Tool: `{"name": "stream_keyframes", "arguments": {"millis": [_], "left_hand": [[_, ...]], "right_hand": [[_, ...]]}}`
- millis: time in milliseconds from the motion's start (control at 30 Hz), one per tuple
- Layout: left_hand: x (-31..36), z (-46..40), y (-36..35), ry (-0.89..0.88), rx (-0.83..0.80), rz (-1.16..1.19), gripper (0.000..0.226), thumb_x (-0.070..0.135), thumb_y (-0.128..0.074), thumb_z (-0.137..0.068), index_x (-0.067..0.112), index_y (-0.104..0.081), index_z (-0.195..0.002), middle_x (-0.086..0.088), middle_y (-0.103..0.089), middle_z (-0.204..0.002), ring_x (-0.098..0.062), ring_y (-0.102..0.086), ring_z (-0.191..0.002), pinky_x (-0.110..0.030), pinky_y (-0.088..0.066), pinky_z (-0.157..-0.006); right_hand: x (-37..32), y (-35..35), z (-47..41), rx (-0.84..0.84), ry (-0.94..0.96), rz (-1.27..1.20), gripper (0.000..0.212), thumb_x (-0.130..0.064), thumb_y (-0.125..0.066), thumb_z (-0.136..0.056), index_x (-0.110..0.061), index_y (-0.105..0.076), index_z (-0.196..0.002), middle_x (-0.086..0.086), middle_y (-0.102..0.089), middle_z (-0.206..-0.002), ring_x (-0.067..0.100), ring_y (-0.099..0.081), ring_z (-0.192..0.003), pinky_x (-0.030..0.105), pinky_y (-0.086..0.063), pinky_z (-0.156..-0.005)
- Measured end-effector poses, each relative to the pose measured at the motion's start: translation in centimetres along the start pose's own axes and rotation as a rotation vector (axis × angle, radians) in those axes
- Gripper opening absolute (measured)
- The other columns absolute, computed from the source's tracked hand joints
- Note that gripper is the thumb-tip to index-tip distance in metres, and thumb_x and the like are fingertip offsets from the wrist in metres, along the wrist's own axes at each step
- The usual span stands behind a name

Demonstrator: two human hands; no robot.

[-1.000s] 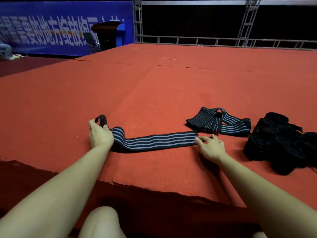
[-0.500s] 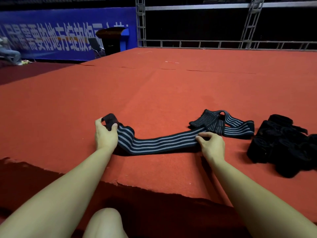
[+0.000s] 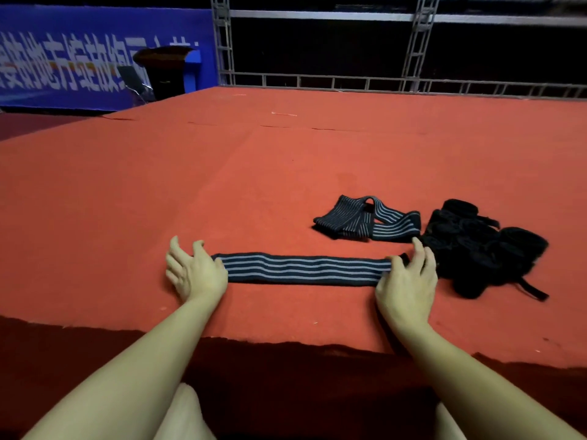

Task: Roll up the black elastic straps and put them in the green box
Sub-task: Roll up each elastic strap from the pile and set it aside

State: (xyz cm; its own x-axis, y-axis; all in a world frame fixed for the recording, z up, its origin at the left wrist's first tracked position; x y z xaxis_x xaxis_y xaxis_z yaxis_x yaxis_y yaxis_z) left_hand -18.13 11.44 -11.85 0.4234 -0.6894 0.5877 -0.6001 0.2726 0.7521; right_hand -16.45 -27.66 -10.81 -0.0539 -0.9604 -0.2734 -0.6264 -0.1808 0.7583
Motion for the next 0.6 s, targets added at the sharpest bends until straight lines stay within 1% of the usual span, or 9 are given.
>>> {"name": "stream_keyframes", "arguments": {"millis": [33, 100, 167, 233, 267, 367, 433, 533, 600], "left_hand": [[0.7, 0.5, -0.3, -0.083, 0.025, -0.010, 0.046, 0.025, -0.073, -0.089, 0.014, -0.062, -0.132, -0.016, -0.026, -0.160, -0.040, -0.025, -0.146, -0.055, -0.024, -0.117], [2.4, 1.4, -1.0, -0.216, -0.032, -0.013, 0.045, 0.031, -0.068, -0.093, 0.015, -0.062, -0.134, -0.015, -0.030, -0.160, -0.038, -0.025, -0.148, -0.053, -0.021, -0.120], [4.2, 2.5, -2.0, -0.307, -0.147, -0.025, 0.049, 0.043, -0.060, -0.097, 0.018, -0.057, -0.140, -0.011, -0.031, -0.162, -0.032, -0.024, -0.150, -0.050, -0.018, -0.124], [5.9, 3.7, -3.0, -0.388, -0.251, -0.063, 0.058, 0.056, -0.050, -0.099, 0.022, -0.050, -0.146, -0.005, -0.029, -0.165, -0.025, -0.021, -0.153, -0.047, -0.013, -0.127], [6.5, 4.3, -3.5, -0.412, -0.299, -0.089, 0.065, 0.063, -0.044, -0.098, 0.024, -0.045, -0.150, -0.003, -0.026, -0.167, -0.023, -0.018, -0.155, -0.046, -0.010, -0.128], [7.3, 5.3, -4.8, -0.410, -0.426, -0.210, 0.087, 0.082, -0.030, -0.091, 0.029, -0.027, -0.160, 0.000, -0.010, -0.172, -0.022, -0.004, -0.159, -0.050, 0.002, -0.128], [7.2, 5.4, -5.3, -0.376, -0.493, -0.289, 0.097, 0.089, -0.022, -0.086, 0.031, -0.014, -0.163, -0.002, -0.001, -0.173, -0.023, 0.004, -0.159, -0.055, 0.008, -0.126], [7.1, 5.3, -5.7, -0.357, -0.543, -0.335, 0.101, 0.092, -0.015, -0.083, 0.032, -0.009, -0.164, -0.003, 0.003, -0.173, -0.024, 0.007, -0.159, -0.058, 0.009, -0.124], [7.1, 5.4, -5.7, -0.371, -0.534, -0.355, 0.100, 0.092, -0.012, -0.084, 0.032, -0.009, -0.164, -0.004, 0.001, -0.173, -0.025, 0.006, -0.159, -0.059, 0.009, -0.124]], "right_hand": [[-0.7, 0.2, 0.1, 0.031, 0.077, 0.000, 0.027, -0.007, -0.067, -0.078, -0.004, -0.073, -0.104, 0.022, -0.044, -0.153, 0.046, -0.035, -0.143, 0.055, -0.037, -0.109], [-2.2, -0.1, 0.2, 0.002, 0.192, 0.010, 0.029, -0.015, -0.056, -0.084, -0.006, -0.073, -0.106, 0.018, -0.049, -0.152, 0.044, -0.035, -0.146, 0.054, -0.035, -0.113], [-2.9, -1.8, 0.4, -0.213, 0.193, 0.008, 0.039, -0.030, -0.048, -0.095, -0.011, -0.069, -0.122, 0.013, -0.047, -0.156, 0.038, -0.032, -0.150, 0.052, -0.028, -0.120], [-3.1, -3.7, 0.7, -0.485, 0.129, 0.000, 0.049, -0.045, -0.040, -0.104, -0.020, -0.054, -0.144, 0.006, -0.037, -0.163, 0.030, -0.025, -0.153, 0.049, -0.018, -0.125], [-3.1, -4.2, 0.8, -0.552, 0.115, 0.003, 0.053, -0.052, -0.038, -0.104, -0.024, -0.048, -0.147, 0.003, -0.037, -0.163, 0.027, -0.026, -0.152, 0.048, -0.018, -0.124], [-3.3, -4.4, 0.1, -0.568, 0.089, -0.006, 0.055, -0.061, -0.037, -0.100, -0.027, -0.050, -0.141, -0.004, -0.045, -0.153, 0.022, -0.033, -0.146, 0.053, -0.023, -0.120], [-3.3, -4.6, -0.5, -0.618, 0.064, -0.013, 0.060, -0.067, -0.037, -0.098, -0.027, -0.049, -0.141, -0.003, -0.043, -0.154, 0.023, -0.031, -0.148, 0.056, -0.020, -0.119], [-2.7, -6.1, -2.5, -0.651, 0.022, -0.056, 0.064, -0.061, -0.039, -0.099, -0.020, -0.046, -0.148, 0.012, -0.046, -0.151, 0.033, -0.038, -0.143, 0.049, -0.028, -0.120], [-2.1, -6.9, -4.4, -0.640, -0.090, -0.146, 0.062, -0.051, -0.039, -0.102, -0.018, -0.038, -0.154, 0.023, -0.047, -0.149, 0.039, -0.039, -0.142, 0.047, -0.028, -0.120]]}}
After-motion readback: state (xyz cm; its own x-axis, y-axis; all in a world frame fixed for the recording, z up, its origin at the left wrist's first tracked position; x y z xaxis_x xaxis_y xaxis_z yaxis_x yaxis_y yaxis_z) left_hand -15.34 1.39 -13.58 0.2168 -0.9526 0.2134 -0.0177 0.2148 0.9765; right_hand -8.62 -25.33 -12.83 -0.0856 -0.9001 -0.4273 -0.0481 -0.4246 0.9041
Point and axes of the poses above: each hand's wrist, its own z-axis away from the middle knuckle, its own y-axis out of the back of the hand, x = y × z, the point moved 5 cm from there along -z, towards the middle knuckle
